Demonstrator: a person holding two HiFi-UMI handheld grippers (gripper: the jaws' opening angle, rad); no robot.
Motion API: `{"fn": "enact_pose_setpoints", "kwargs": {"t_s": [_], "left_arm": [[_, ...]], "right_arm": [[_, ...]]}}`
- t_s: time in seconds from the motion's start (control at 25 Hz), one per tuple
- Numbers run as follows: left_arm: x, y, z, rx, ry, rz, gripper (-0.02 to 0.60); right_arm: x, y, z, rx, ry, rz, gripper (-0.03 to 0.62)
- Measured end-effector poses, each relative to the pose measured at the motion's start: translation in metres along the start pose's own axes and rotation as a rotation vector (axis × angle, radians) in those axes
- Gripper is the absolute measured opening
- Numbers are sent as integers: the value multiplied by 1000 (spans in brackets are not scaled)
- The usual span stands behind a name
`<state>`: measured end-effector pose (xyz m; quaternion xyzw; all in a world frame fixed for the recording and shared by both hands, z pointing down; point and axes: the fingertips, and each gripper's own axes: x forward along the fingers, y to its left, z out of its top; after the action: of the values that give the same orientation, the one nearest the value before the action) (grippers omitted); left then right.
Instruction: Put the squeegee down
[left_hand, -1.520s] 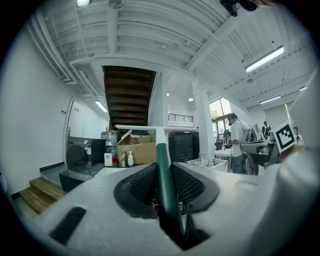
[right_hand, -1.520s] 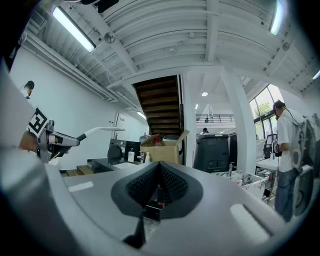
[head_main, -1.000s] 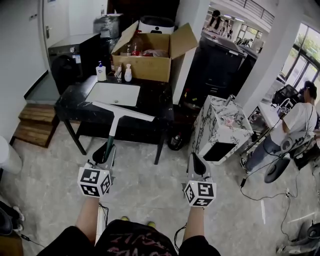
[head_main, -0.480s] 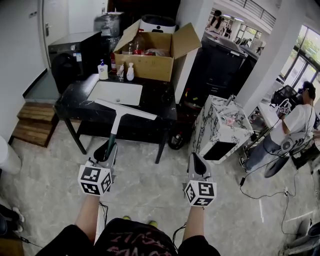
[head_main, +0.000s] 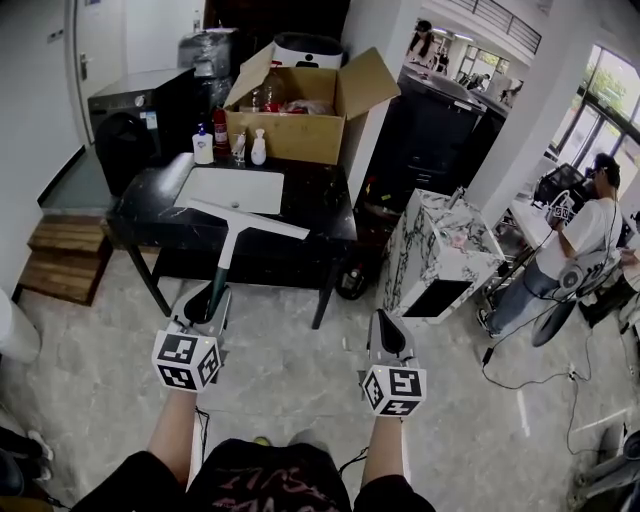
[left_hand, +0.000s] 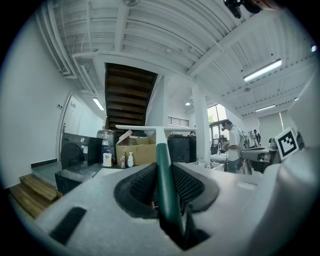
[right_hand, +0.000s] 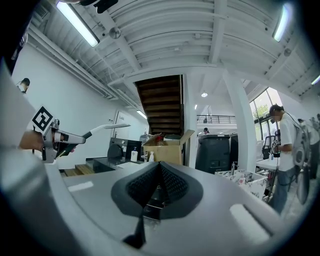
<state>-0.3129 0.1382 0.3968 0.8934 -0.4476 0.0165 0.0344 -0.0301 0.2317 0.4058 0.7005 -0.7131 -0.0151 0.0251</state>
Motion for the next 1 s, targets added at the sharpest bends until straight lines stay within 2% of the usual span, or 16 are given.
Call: {"fn": "enact_pose_setpoints", "kwargs": {"t_s": [0.24, 0.56, 1.0], "left_arm": [[3, 5, -1, -10, -9, -16, 95], [30, 4, -8, -12, 2, -27, 97], [95, 5, -10, -5, 25, -19, 97]], "right_arm": [[6, 3, -2, 5, -10, -9, 9], [29, -12, -7, 3, -4, -13, 9], [88, -50, -16, -1, 11, 3, 9]]}}
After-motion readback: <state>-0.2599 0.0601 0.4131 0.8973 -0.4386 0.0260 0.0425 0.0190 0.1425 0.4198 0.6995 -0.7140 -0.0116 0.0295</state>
